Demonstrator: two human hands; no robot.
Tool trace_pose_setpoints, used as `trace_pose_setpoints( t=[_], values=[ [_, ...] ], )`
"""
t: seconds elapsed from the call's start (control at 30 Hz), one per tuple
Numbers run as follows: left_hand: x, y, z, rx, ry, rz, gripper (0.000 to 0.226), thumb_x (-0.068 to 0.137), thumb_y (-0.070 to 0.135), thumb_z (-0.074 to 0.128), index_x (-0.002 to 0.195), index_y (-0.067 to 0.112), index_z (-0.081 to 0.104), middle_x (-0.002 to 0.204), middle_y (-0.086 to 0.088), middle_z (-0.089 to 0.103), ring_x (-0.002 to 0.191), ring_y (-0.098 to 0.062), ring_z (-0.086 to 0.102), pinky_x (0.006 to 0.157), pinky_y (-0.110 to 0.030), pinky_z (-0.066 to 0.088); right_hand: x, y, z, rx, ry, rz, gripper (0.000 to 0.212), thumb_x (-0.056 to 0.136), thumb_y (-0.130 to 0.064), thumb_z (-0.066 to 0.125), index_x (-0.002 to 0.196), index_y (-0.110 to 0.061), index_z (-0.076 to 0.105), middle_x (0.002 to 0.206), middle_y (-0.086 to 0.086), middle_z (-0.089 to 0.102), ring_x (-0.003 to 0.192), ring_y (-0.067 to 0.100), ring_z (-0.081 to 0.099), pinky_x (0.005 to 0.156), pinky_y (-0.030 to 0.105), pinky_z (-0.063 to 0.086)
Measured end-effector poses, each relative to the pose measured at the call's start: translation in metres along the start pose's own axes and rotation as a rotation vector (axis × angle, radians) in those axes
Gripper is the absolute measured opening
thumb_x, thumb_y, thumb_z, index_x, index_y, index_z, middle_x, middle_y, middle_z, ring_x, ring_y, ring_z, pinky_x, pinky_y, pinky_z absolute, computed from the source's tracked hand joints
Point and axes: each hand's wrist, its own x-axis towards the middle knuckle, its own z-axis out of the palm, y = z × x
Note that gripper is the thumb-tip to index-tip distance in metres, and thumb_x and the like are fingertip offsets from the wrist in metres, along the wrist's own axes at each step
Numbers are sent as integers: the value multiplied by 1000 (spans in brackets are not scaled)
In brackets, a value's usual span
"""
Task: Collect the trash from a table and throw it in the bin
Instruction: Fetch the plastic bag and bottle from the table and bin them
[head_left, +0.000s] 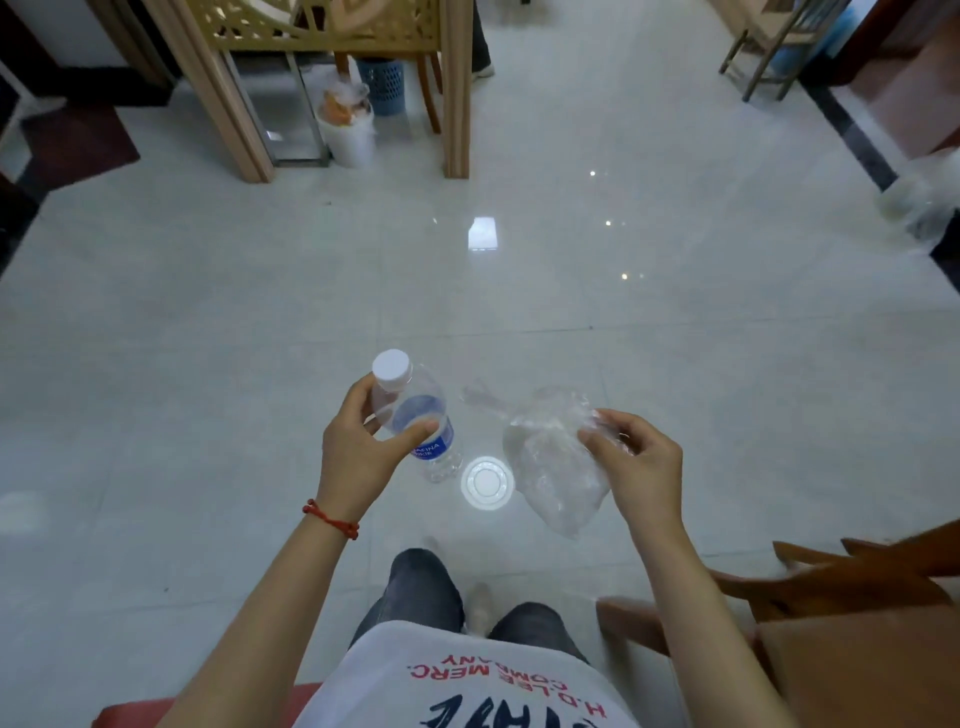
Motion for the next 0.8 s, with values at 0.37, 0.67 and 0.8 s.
trace_pose_setpoints(
  t=[0.37,0.67,0.8],
  values=[
    [181,18,14,19,-159,19,66,69,17,77,127,15,47,127,-4,55,114,-20,53,94,-35,47,120,-32,64,47,121,76,24,74,-4,72,81,-27,67,84,-12,68,79,2,62,71,17,48],
    [285,43,72,54,-341,34,64,69,17,77,126,17,47,125,-1,55,113,-20,53,92,-32,46,193,-40,66,85,292,157,21,75,-5,71,86,-23,67,86,-12,67,82,3,61,72,17,47],
    [318,60,118,55,-428,68,59,69,16,77,120,22,48,117,4,56,108,-17,54,82,-18,44,228,-38,49,110,382,183,20,75,-4,72,89,-18,69,88,-10,68,85,4,62,76,19,47]
  ],
)
